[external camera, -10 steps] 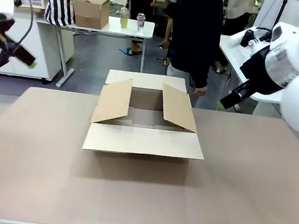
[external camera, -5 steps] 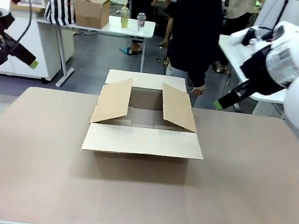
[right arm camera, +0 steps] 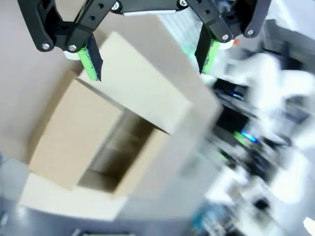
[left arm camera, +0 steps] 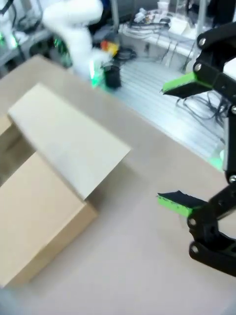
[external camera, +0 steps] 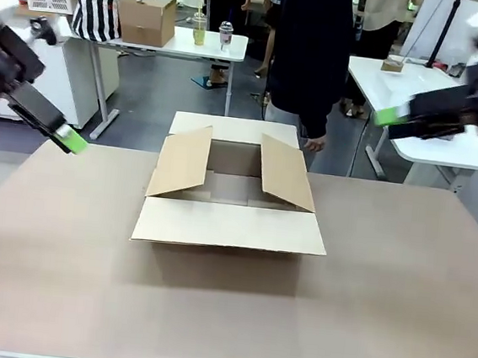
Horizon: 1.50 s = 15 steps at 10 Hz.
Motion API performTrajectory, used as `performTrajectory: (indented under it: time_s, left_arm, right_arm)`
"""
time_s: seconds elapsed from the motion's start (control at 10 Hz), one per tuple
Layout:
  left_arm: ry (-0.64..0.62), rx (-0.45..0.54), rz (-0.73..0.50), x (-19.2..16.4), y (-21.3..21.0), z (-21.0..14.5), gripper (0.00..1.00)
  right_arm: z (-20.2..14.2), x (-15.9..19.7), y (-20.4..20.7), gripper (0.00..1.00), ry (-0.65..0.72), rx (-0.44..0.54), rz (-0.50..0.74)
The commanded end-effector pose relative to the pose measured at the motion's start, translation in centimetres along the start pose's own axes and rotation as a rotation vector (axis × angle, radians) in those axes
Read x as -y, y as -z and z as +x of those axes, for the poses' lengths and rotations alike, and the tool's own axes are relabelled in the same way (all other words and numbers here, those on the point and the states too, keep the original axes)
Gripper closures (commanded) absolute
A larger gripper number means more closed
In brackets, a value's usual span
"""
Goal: Pack the gift set into the box.
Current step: Place both hands on the side flaps of the Package Box and spread them outward.
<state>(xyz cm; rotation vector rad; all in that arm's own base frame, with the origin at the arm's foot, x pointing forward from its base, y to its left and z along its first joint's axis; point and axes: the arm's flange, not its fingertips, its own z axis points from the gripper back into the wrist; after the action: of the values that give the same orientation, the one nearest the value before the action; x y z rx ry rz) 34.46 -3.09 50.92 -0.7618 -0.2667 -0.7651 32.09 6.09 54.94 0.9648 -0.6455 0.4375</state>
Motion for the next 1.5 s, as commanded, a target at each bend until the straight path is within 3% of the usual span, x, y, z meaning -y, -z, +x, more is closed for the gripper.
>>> performTrajectory:
  time_s: [0.0, 0.1, 0.3, 0.4, 1.0, 1.2, 1.4]
  left_arm:
    - [-0.430, 0.018, -0.342, -4.3, -3.9, -0.2, 0.00]
    - [-0.539, 0.138, -0.379, -5.3, -4.4, -0.9, 0.00]
    - [-0.711, 0.397, -0.285, -6.3, -5.0, -1.1, 0.00]
    - [-0.375, 0.109, -0.303, -6.0, -5.2, -2.8, 0.00]
    - [-0.396, 0.114, -0.305, -5.7, -4.7, -2.4, 0.00]
    - [-0.406, 0.115, -0.217, -3.3, -4.6, 0.9, 0.00]
    - [-0.365, 0.183, -0.138, -0.1, -1.9, 7.0, 0.00]
  right_arm:
    - [-1.0, 2.3, -3.0, 0.00, 0.334, 0.268, 0.281]
    - [-1.6, 3.2, -3.6, 0.00, 0.330, 0.279, 0.210]
    - [-2.9, 3.9, -1.7, 0.00, 0.145, 0.051, 0.156]
    - [-0.3, 3.4, -5.3, 0.00, 0.284, 0.214, 0.221]
    - [-0.3, 3.4, -5.3, 0.00, 0.284, 0.214, 0.221]
    - [-0.3, 3.4, -5.3, 0.00, 0.284, 0.214, 0.221]
    - [-0.3, 3.4, -5.3, 0.00, 0.284, 0.214, 0.221]
